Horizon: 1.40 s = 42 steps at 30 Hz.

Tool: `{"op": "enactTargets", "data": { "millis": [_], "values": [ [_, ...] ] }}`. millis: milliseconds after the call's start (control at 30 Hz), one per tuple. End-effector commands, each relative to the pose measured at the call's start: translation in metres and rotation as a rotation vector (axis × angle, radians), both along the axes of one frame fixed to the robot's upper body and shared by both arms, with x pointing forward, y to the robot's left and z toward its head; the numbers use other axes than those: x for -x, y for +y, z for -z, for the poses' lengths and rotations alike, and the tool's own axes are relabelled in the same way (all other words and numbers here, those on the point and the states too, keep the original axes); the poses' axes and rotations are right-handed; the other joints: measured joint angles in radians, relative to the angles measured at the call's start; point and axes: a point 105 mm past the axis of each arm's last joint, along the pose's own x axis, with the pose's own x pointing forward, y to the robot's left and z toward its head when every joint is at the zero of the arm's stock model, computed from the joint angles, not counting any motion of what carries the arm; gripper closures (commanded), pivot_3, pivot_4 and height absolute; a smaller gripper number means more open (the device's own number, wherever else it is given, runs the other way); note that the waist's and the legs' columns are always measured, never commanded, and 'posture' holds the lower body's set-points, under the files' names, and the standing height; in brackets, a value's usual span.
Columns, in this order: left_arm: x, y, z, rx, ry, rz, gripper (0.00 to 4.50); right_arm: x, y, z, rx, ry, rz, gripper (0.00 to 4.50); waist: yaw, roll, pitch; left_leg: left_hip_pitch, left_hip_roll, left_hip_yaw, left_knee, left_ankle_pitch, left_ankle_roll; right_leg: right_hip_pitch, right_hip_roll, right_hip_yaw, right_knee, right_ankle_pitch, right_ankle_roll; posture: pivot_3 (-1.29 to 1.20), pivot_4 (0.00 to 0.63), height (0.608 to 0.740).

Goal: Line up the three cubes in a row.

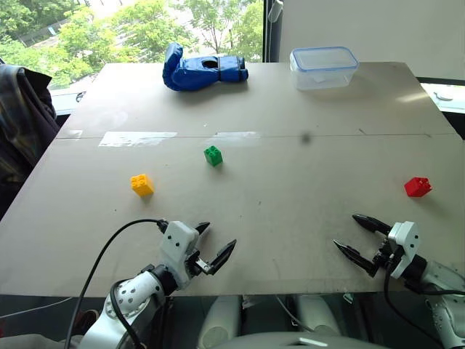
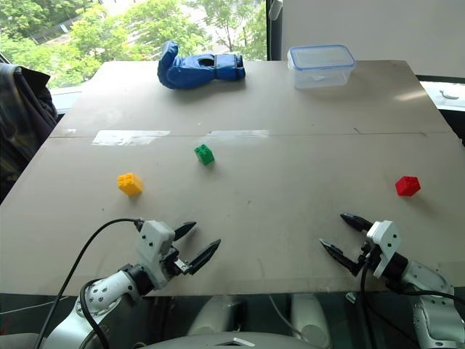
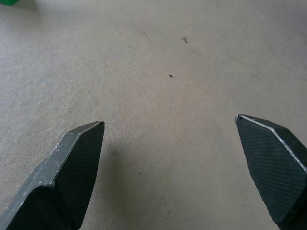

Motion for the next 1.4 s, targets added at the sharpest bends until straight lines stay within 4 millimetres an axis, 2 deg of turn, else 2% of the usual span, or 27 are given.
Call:
{"op": "enactTargets", "data": {
  "millis": [33,633,767,933,1033,1233,1400],
  "values": [
    [0.002,-0.002,-0.008,0.014,-0.042,0.031,0.03,0.0,0.003,-0.003,0.0,-0.026,-0.012,0.0,0.0,0.0,0.0,0.0,0.0,0.0,0.0,0.0,0.0,0.0,0.0,0.0,0.0,0.0,0.0,0.0,0.15,0.74],
    [0.003,-0.004,-0.008,0.01,-0.048,0.078,0.03,0.002,-0.006,0.001,0.004,-0.031,0.023,0.0,0.0,0.0,0.0,0.0,0.0,0.0,0.0,0.0,0.0,0.0,0.0,0.0,-0.001,0.0,0.0,0.0,0.15,0.74],
    [0.001,-0.007,-0.012,0.001,-0.06,0.108,0.03,0.002,-0.012,-0.002,0.0,-0.044,0.058,0.0,0.002,0.0,0.0,0.0,0.0,0.0,0.0,0.0,0.0,0.0,0.0,0.0,-0.001,0.0,0.0,0.0,0.15,0.74],
    [-0.003,-0.019,-0.026,0.011,-0.086,0.212,0.03,0.001,-0.026,-0.009,-0.017,-0.074,0.151,0.0,0.005,0.0,0.0,0.0,0.0,0.0,0.0,0.0,0.0,0.0,0.0,-0.001,-0.001,0.0,0.0,0.0,0.15,0.74],
    [-0.005,-0.032,-0.033,-0.048,-0.106,0.364,0.03,-0.003,-0.04,-0.012,-0.009,-0.091,0.271,0.0,0.005,0.001,-0.001,0.0,0.0,0.0,0.0,0.0,0.0,0.0,0.0,-0.001,0.0,0.0,0.0,0.0,0.15,0.74],
    [-0.03,-0.06,-0.067,-0.027,-0.178,0.574,0.03,-0.006,-0.086,-0.018,-0.054,-0.102,0.6,0.0,0.006,0.004,-0.002,0.0,-0.001,0.0,0.0,0.0,0.0,0.0,0.001,-0.001,0.0,0.0,0.0,0.0,0.15,0.74],
    [-0.028,-0.084,-0.097,0.038,-0.188,0.744,0.03,-0.007,-0.124,-0.015,-0.026,-0.093,0.818,0.0,-0.005,0.004,-0.002,-0.001,-0.001,0.0,0.0,0.0,0.0,0.0,0.001,0.0,0.0,0.0,0.0,0.0,0.15,0.74]
  ]
}}
